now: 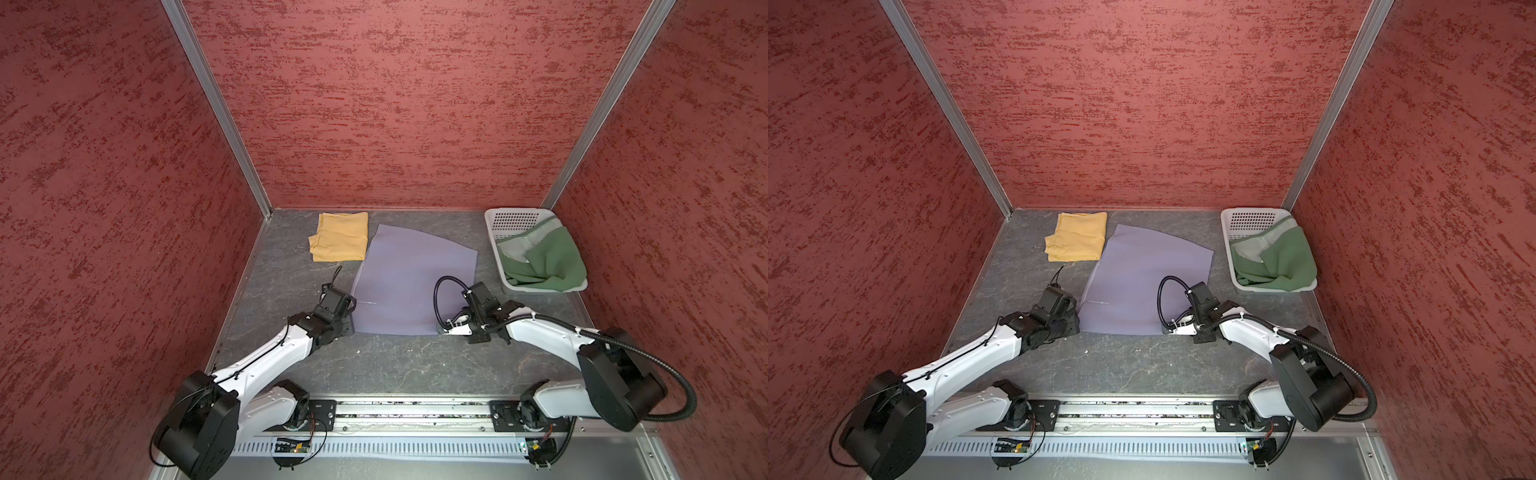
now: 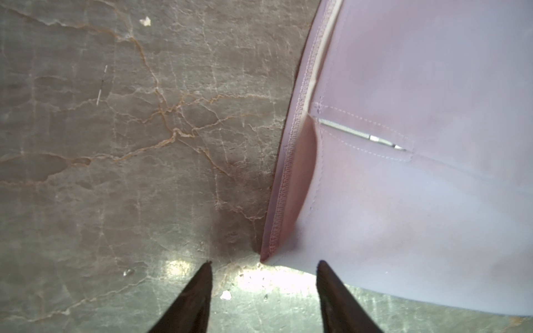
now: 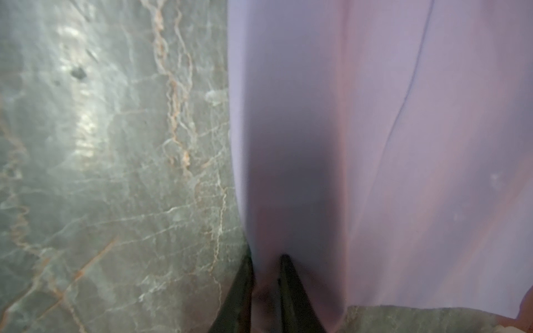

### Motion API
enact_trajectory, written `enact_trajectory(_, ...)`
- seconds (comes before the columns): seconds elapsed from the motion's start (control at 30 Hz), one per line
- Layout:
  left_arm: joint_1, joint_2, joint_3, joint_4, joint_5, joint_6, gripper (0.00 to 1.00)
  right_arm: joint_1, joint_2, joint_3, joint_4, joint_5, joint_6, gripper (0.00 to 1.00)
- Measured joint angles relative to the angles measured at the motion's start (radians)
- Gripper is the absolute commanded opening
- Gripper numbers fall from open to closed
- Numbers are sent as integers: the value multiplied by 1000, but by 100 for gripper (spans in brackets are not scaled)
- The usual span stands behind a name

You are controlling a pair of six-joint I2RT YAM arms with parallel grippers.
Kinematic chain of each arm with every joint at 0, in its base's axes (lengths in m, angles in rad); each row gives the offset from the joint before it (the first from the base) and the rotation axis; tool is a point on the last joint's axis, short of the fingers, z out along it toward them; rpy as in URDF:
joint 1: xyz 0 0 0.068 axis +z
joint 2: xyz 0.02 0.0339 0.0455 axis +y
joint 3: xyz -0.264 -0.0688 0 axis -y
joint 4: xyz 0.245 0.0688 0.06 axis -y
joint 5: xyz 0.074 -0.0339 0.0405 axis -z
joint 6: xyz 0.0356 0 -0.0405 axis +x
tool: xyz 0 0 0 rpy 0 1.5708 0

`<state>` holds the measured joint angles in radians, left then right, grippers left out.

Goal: Fold and stack the skirts
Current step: 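Lift the near edge of the lavender skirt with both grippers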

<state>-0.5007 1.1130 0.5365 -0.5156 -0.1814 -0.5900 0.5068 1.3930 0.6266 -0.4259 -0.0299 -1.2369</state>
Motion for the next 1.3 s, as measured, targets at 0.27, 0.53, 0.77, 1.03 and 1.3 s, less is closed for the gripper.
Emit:
enact_trajectory(0.27,-3,33,-23,53,42,-39,81,-8,13,6,0,-7,-1,0)
enact_trajectory(0.53,-5,88,-60,145,55,-75,81,-11,24,20,-8,-13,-5,0)
enact_trajectory(0.77,-5,148,-56,246,31,-95,60,-11,11,20,-22,-20,-5,0)
enact_trajectory(1.03,-18,199,-54,308,26,-137,9,-11,-7,20,-32,-27,-5,0)
enact_trajectory(1.3,-30,187,-47,269,35,-146,0,-11,-36,22,-61,-36,-4,0)
